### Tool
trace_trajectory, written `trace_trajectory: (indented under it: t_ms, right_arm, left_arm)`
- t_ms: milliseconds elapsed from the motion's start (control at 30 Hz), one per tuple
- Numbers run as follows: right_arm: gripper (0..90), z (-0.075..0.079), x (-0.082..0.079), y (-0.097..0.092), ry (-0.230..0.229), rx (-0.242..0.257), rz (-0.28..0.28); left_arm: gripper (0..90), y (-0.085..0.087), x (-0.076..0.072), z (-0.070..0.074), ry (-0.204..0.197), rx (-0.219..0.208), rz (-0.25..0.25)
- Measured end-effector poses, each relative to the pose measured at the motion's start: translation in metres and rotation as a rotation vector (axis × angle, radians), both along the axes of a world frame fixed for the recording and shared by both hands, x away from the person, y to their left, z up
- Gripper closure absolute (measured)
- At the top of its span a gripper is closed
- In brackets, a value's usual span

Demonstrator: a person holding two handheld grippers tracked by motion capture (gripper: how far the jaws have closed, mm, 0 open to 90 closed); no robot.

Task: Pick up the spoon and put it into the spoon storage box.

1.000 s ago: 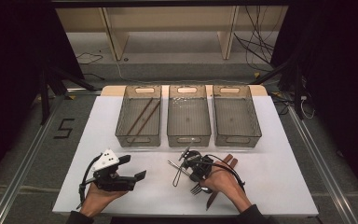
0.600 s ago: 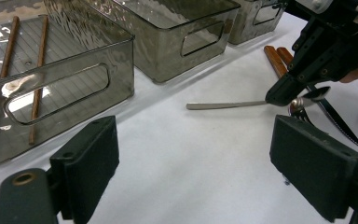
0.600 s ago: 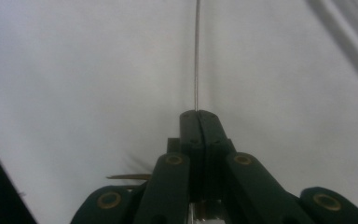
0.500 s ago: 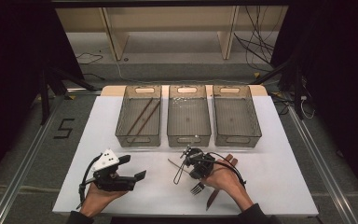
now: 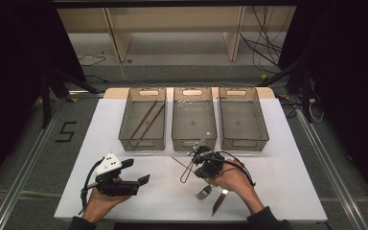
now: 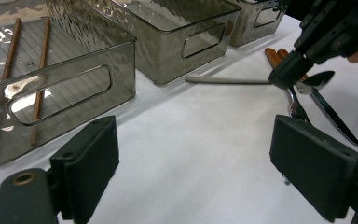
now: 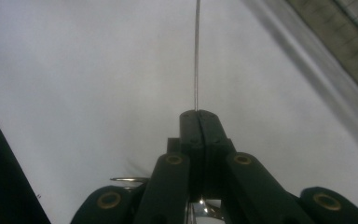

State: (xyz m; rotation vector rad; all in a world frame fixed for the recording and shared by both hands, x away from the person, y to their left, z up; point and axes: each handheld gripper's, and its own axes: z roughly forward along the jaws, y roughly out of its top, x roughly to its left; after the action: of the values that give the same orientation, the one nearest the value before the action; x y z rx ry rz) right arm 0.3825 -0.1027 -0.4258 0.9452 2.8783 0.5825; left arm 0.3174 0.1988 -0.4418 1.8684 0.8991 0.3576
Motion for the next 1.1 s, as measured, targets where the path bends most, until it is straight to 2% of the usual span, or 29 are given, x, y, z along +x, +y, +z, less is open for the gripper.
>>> trace_trajectory:
  t_ms: [100,467,800,1100]
  right_arm:
    - [90.0,0.007,0.005,-0.005,-0.017,0.039,-0.010]
    - [90.0,0.028,0.027,-0.019,-0.083,0.142,-0.101]
    - [90.0,0.043,0.048,-0.016,-0.140,0.184,-0.149]
    - [90.0,0.056,0.066,-0.012,-0.168,0.221,-0.188]
  left_arm:
    - [14.9,0.001,0.000,0.000,-0.001,-0.014,0.008]
    - [14.9,0.006,0.001,0.001,-0.008,-0.045,0.028]
    - [14.9,0.010,0.002,0.001,-0.016,-0.052,0.049]
    - [15.0,0.013,0.002,0.001,-0.021,-0.070,0.060]
